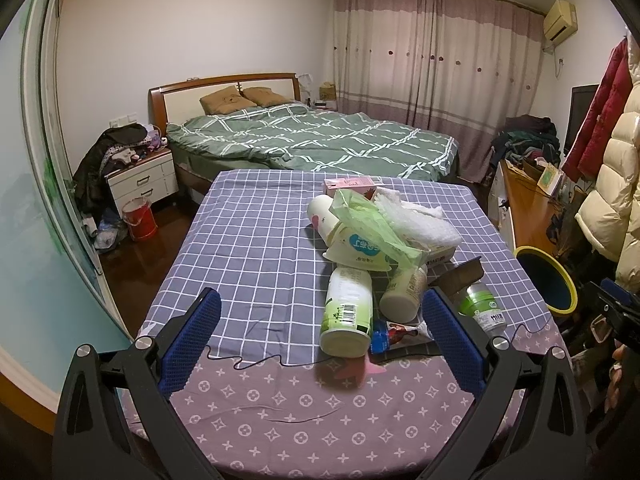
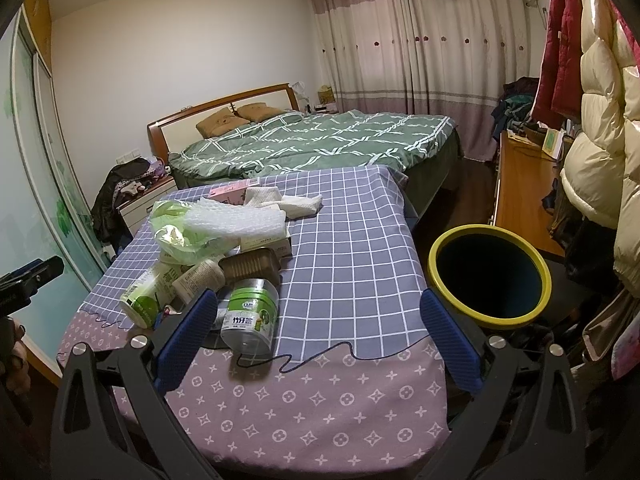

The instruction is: Collect trash

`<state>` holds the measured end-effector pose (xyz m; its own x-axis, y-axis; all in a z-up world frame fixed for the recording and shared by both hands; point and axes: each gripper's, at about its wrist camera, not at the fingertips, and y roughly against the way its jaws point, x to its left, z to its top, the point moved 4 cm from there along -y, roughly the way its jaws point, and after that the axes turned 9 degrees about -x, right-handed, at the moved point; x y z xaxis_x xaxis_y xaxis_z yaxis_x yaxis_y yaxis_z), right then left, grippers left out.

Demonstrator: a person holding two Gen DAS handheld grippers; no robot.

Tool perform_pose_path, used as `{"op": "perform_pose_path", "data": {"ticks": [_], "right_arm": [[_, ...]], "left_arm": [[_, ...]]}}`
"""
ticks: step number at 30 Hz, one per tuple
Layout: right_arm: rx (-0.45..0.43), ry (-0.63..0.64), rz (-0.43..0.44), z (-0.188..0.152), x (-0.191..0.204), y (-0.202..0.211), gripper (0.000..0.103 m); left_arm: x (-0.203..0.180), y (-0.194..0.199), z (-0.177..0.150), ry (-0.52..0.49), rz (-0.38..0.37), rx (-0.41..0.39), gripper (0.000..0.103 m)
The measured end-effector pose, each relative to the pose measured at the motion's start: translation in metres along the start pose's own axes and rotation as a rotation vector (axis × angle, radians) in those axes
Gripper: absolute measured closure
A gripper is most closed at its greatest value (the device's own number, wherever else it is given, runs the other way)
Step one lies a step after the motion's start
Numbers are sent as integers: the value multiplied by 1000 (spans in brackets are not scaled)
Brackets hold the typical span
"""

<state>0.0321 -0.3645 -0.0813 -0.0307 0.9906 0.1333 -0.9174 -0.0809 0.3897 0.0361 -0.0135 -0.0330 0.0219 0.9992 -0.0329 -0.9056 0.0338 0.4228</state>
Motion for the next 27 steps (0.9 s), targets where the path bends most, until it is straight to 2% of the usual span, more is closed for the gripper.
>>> {"op": "perform_pose_path", "data": {"ticks": [27], "right_arm": [[6, -5, 0, -2, -1, -3, 6]], "left_arm": [[-1, -3, -2, 2, -2, 8, 4]]}}
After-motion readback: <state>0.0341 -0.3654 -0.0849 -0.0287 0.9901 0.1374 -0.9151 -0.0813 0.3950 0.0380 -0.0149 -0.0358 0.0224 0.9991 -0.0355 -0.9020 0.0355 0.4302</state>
